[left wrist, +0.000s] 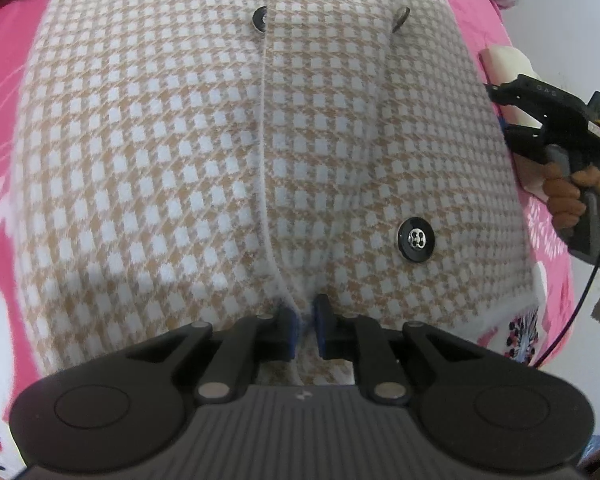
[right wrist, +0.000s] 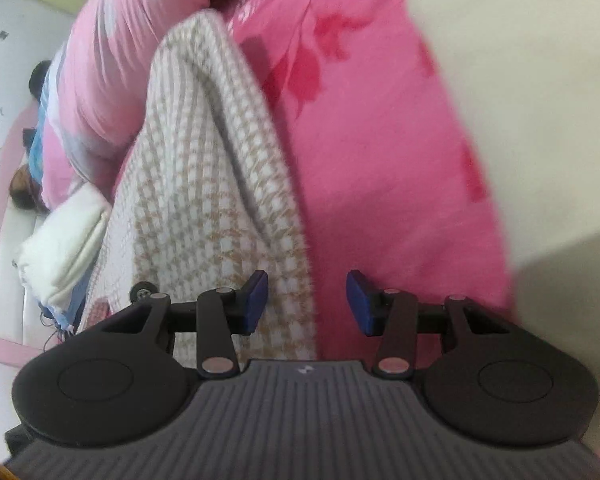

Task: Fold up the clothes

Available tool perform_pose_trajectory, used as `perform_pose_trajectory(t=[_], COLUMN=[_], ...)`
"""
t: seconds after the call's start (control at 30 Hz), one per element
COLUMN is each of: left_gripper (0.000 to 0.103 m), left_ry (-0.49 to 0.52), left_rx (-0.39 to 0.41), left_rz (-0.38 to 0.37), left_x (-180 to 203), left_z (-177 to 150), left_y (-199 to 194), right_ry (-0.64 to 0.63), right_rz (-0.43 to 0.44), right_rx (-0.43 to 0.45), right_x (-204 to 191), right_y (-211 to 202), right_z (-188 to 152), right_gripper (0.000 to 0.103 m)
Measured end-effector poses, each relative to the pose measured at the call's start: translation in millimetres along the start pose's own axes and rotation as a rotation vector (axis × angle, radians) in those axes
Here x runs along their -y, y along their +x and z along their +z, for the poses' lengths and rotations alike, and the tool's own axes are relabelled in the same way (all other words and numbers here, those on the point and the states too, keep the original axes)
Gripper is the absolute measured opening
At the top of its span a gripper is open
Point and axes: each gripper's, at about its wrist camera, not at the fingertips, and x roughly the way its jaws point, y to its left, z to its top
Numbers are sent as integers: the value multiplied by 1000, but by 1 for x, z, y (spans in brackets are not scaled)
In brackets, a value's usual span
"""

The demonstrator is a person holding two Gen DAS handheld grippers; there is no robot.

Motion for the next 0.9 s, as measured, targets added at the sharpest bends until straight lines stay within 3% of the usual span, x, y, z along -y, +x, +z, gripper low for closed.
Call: perform_pose_trajectory(t=[0.13, 0.27, 0.53, 0.57, 0.7, 0.8, 0.9], left_gripper=[12, 12, 12, 12, 12, 12, 12], left_ry=[-18, -27, -48, -47, -34, -43, -45], left_rx=[3, 8, 16, 18, 28, 41, 49], left_rz=[-18, -34, -57, -59, -64, -76, -83], left_x=[-3, -6, -17, -18, -17, -21, -24], left_z=[-3, -3, -5, -6, -8, -11, -15], left_y=[-1, -1, -3, -4, -5, -5, -8], right_ry=[-6, 179, 101, 89, 29, 25, -78], right_rz=[13, 22, 65, 57, -32, -66, -136], right_rx=[-11, 72, -122, -132, -129, -77, -32], right_x=[-5, 18, -1, -4, -17, -25, -42], right_y=[4, 0, 23, 24, 19, 2, -12], right_z=[-5, 4, -8, -8, 13, 35, 54], right_gripper=[40, 39, 36, 35, 4, 2, 2])
